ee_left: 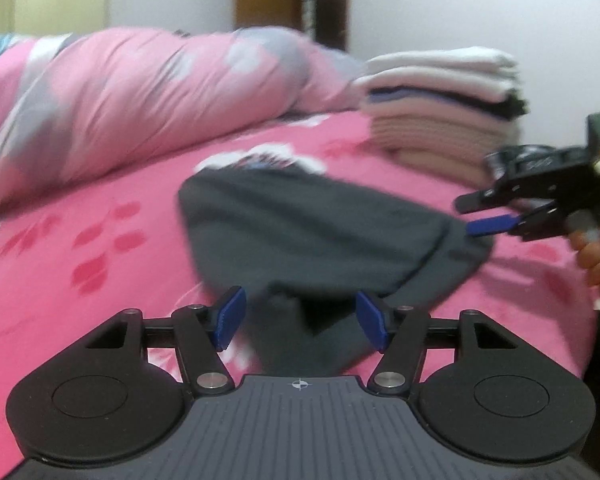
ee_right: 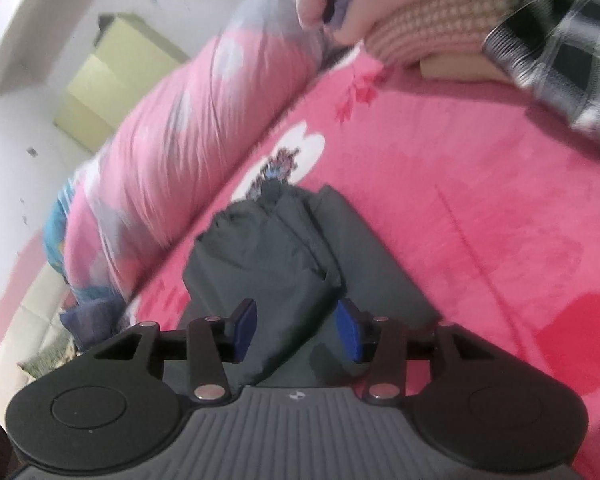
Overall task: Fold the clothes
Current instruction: 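Hold the trousers with the left gripper while the right gripper grasps the other end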
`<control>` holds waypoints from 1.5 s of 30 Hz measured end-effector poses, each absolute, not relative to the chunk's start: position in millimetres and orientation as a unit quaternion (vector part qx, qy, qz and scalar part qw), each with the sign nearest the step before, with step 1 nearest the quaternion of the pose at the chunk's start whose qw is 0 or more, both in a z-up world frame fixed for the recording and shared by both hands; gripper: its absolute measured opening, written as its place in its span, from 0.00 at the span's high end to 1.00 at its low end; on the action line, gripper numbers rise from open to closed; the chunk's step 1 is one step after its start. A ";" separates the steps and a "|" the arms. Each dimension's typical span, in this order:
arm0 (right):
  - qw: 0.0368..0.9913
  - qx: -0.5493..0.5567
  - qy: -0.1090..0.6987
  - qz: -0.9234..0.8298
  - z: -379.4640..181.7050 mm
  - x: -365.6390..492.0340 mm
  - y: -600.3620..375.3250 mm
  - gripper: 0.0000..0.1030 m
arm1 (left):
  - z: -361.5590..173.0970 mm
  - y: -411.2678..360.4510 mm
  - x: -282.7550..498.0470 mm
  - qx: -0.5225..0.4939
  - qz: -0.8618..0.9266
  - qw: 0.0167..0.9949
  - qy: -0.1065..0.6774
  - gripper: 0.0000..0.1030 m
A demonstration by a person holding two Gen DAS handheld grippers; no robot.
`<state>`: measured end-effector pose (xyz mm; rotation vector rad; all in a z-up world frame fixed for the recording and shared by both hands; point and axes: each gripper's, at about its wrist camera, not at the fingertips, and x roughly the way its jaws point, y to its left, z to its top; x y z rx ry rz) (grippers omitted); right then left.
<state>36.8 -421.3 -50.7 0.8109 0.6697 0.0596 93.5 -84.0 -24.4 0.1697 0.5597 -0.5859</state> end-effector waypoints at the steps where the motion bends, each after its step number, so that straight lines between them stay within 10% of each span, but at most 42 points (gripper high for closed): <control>1: 0.859 0.389 0.331 0.025 -51.1 42.0 -420.7 0.54 | -27.0 -84.1 97.2 0.080 -0.280 0.916 0.276 0.41; 22: 0.830 0.398 0.391 -0.016 -60.1 82.8 -422.7 0.54 | -60.1 -92.2 100.3 0.108 -0.199 0.932 0.283 0.55; 25: 0.844 0.383 0.375 -0.011 -56.6 80.4 -421.7 0.67 | -61.8 -97.7 95.8 0.129 -0.193 0.934 0.270 0.59; 27: 0.854 0.373 0.363 -0.007 -54.3 78.7 -421.0 0.94 | -63.1 -102.8 91.6 0.153 -0.189 0.935 0.258 0.61; 45: 0.884 0.355 0.305 -0.013 -57.8 39.5 -452.4 0.98 | -78.1 -136.9 59.9 0.361 -0.198 0.894 0.176 0.75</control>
